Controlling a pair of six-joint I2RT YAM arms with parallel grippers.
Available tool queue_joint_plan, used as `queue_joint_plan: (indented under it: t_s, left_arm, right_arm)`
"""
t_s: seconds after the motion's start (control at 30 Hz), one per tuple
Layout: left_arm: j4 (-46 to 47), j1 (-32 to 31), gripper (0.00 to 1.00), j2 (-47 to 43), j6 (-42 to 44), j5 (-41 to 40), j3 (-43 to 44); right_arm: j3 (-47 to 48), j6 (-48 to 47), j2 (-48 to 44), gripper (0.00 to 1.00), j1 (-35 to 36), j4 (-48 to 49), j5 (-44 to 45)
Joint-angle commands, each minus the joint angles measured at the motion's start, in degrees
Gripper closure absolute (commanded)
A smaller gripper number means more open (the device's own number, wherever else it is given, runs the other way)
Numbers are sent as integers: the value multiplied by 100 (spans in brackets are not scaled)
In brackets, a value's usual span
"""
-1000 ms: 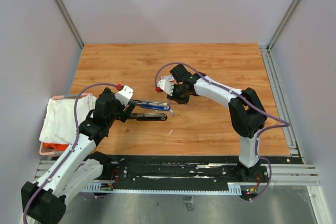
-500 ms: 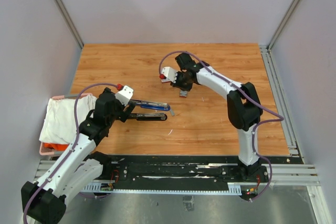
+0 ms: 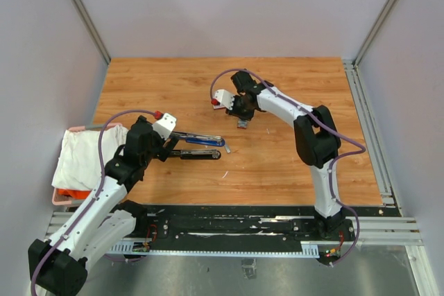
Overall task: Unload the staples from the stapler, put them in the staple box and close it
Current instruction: Place the staple in the staple box.
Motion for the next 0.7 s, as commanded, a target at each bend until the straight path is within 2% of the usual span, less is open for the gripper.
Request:
queue_joint_plan:
  t_s: [0.0, 0.33, 0.67]
  left_arm:
    - [230, 45, 2, 14, 31, -60, -54]
    - [249, 43, 2, 67, 40, -85, -63]
    - [265, 42, 2, 63, 49, -113, -72]
  right_arm:
    - [282, -108, 175, 78, -117, 52, 121]
    - [448, -119, 372, 78, -143, 58, 121]
    - [510, 102, 454, 74, -195, 399, 549]
